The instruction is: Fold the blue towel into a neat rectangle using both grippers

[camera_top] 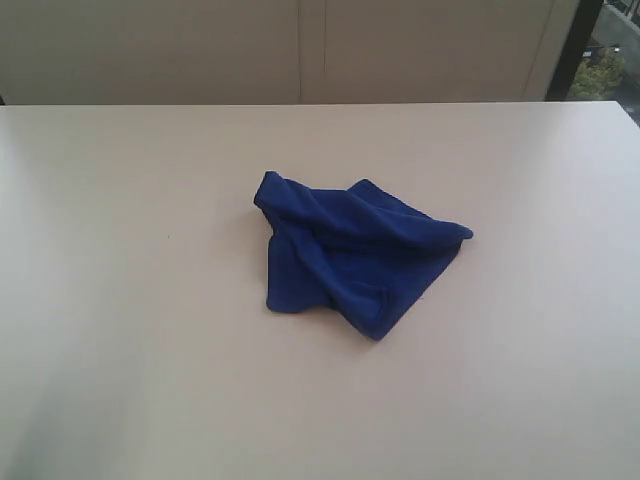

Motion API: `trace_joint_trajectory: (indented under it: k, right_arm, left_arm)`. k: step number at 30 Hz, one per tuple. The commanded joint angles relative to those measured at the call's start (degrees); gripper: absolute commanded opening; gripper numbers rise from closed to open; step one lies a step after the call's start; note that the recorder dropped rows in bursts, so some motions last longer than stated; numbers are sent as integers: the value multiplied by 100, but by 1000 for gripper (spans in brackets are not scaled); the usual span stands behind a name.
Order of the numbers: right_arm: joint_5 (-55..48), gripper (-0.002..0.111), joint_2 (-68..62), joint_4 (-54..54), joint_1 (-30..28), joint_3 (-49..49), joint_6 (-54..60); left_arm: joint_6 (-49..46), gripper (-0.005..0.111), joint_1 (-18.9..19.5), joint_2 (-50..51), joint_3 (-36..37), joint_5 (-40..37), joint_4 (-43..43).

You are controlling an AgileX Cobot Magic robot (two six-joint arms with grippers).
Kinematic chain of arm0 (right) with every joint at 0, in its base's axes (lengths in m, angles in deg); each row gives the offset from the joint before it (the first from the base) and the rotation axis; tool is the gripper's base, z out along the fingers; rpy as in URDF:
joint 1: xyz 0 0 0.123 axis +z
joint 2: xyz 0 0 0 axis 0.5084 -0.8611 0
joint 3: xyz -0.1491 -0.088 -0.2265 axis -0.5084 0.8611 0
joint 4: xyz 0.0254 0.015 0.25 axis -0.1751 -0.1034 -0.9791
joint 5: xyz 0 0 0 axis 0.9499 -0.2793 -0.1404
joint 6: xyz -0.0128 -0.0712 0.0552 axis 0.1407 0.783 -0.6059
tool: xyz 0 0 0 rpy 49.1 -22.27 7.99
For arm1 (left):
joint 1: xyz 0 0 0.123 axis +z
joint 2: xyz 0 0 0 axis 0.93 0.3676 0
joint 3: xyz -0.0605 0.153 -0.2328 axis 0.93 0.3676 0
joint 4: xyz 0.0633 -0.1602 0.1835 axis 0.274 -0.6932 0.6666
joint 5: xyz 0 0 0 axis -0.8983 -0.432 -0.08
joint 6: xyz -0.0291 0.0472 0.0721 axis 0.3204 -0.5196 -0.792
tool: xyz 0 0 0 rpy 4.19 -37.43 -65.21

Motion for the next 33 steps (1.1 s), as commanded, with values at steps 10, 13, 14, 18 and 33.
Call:
trace_joint_trajectory:
  k: [10,13,14,18,33]
  right_arm:
    - [-3979,0,-3230,-496,28,-3498,16]
    - [-4623,0,-4827,-1644,28,-4249,341]
    - [-4792,0,-5175,-1902,28,-4344,588]
    - [-5127,0,-6998,-4142,91,-4487,2538]
    - [-4408,0,-9622,-5196,2295,-5043,3685]
  left_arm:
    - [7,0,16,-23,25,17,-15]
    - [7,0,16,-23,25,17,-15]
    - [7,0,16,-23,25,17,-15]
    - [7,0,16,-23,25,17,-15]
    - [7,0,16,-23,25,17,-15]
